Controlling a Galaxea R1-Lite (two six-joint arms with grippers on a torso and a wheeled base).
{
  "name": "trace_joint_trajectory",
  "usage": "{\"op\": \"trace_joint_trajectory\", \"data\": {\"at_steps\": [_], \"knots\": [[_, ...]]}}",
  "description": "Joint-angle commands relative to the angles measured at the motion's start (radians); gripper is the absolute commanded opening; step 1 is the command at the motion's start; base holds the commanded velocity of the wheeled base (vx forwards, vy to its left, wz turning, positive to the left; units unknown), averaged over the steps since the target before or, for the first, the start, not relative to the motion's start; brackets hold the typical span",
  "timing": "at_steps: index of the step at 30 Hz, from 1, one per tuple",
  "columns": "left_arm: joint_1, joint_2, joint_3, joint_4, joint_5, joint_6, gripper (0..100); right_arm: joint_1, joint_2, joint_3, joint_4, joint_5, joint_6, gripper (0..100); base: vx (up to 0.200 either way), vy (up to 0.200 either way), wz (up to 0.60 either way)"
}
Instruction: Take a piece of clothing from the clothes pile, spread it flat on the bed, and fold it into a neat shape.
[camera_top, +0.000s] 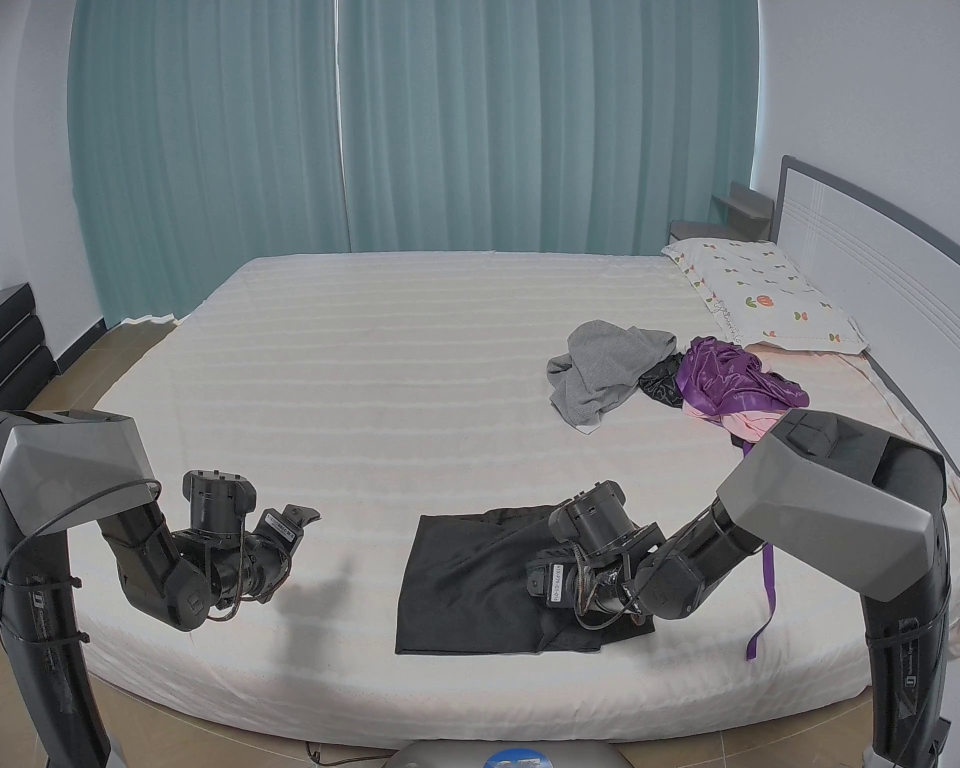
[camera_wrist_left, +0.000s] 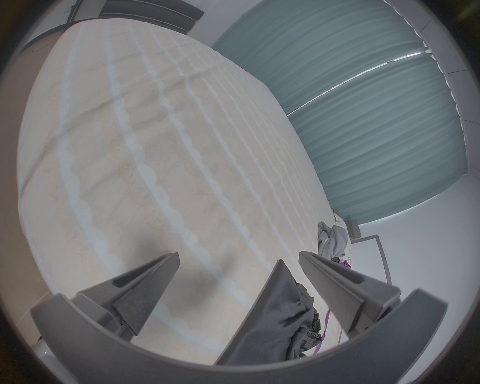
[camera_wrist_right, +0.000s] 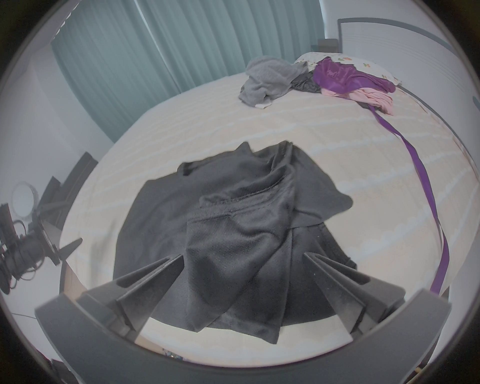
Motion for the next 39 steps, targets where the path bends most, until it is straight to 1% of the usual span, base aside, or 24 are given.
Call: {"op": "trace_joint_trajectory", "data": {"at_steps": [1,6,8,11,16,17,20,21,22,26,30,33,35,38,39], "knots": [[-0.001,0.004,0.000,0.000,0.000,0.000,100,0.016,0.035,-0.055,0.040,-0.001,-0.021,100,0.000,0.000,0.00],[-0.001,0.004,0.000,-0.002,0.000,0.003,100,0.006,0.070,-0.092,0.083,-0.018,-0.038,100,0.000,0.000,0.00],[-0.001,0.004,0.000,0.000,0.000,0.003,100,-0.009,0.074,-0.094,0.106,-0.063,-0.061,100,0.000,0.000,0.00],[-0.001,0.004,0.000,-0.002,0.000,0.005,100,-0.029,0.049,-0.071,0.110,-0.087,-0.077,100,0.000,0.000,0.00],[-0.001,0.004,0.000,-0.002,0.000,0.006,100,-0.069,-0.032,0.001,0.126,-0.087,-0.075,100,0.000,0.000,0.00],[-0.001,0.004,0.000,-0.002,0.000,0.006,100,-0.087,-0.071,0.052,0.124,-0.086,-0.069,100,0.000,0.000,0.00],[-0.001,0.004,0.000,-0.002,0.001,0.006,100,-0.104,-0.118,0.127,0.118,-0.084,-0.064,100,0.000,0.000,0.00],[-0.001,0.004,0.000,-0.002,0.003,0.006,100,-0.116,-0.158,0.187,0.109,-0.073,-0.061,100,0.000,0.000,0.00],[-0.001,0.004,0.000,-0.002,0.003,0.006,100,-0.118,-0.163,0.193,0.109,-0.072,-0.061,100,0.000,0.000,0.00],[-0.001,0.005,0.000,-0.002,0.006,0.006,100,-0.165,-0.275,0.371,0.015,-0.026,-0.061,100,0.000,0.000,0.00],[-0.001,0.005,0.000,-0.002,0.006,0.006,100,-0.193,-0.354,0.500,-0.092,0.019,-0.063,100,0.000,0.000,0.00],[-0.001,0.005,0.000,-0.002,0.007,0.006,100,-0.211,-0.399,0.546,-0.167,0.094,-0.061,100,0.000,0.000,0.00],[-0.001,0.005,0.000,-0.002,0.007,0.006,100,-0.221,-0.414,0.561,-0.210,0.157,-0.060,100,0.000,0.000,0.00],[-0.001,0.005,0.000,-0.002,0.007,0.008,100,-0.230,-0.400,0.564,-0.252,0.241,-0.060,100,0.000,0.000,0.00],[-0.001,0.005,0.000,-0.002,0.007,0.008,100,-0.230,-0.400,0.564,-0.252,0.241,-0.060,100,0.000,0.000,0.00]]}}
